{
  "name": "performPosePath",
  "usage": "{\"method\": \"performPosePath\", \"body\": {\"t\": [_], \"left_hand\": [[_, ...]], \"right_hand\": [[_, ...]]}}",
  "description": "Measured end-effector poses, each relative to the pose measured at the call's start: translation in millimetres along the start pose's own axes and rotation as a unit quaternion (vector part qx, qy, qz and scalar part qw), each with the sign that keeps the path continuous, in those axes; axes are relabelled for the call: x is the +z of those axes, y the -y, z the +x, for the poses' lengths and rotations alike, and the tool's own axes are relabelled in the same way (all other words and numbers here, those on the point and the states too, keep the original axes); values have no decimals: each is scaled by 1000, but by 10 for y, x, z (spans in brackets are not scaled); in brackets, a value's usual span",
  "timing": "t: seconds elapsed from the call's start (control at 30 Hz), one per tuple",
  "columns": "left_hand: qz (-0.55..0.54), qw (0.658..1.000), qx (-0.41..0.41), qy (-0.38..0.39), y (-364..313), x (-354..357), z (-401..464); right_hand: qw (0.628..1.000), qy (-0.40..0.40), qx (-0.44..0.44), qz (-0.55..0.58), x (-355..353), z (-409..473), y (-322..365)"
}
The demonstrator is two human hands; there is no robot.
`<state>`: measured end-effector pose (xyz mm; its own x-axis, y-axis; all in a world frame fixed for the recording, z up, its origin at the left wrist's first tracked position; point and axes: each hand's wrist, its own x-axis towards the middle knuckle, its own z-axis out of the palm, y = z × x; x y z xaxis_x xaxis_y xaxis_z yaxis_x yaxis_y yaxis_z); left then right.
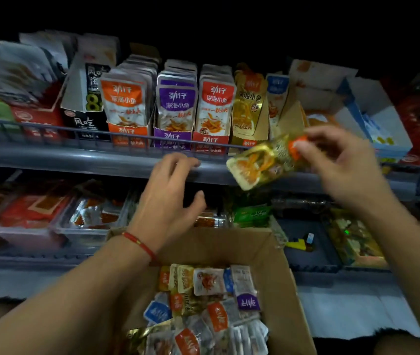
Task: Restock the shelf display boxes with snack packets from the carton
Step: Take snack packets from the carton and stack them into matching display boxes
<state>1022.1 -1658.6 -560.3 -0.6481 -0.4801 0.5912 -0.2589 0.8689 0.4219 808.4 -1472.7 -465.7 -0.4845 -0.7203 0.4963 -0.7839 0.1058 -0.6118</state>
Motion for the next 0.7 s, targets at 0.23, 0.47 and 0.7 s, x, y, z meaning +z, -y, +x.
{"method": "performPosePath", "body": {"t": [0.23, 0.47, 0.7], "left_hand": [[-5, 997, -72, -26, 80, -86, 63], [-32, 996, -85, -18, 39, -177, 86], [-50, 994, -92, 2, 14, -204, 98]], "right_hand": [[958, -101, -140, -228, -220, 1080, 191], [923, 14, -138, -358, 158, 1495, 96], [904, 88, -138, -394, 413, 1578, 57]]}}
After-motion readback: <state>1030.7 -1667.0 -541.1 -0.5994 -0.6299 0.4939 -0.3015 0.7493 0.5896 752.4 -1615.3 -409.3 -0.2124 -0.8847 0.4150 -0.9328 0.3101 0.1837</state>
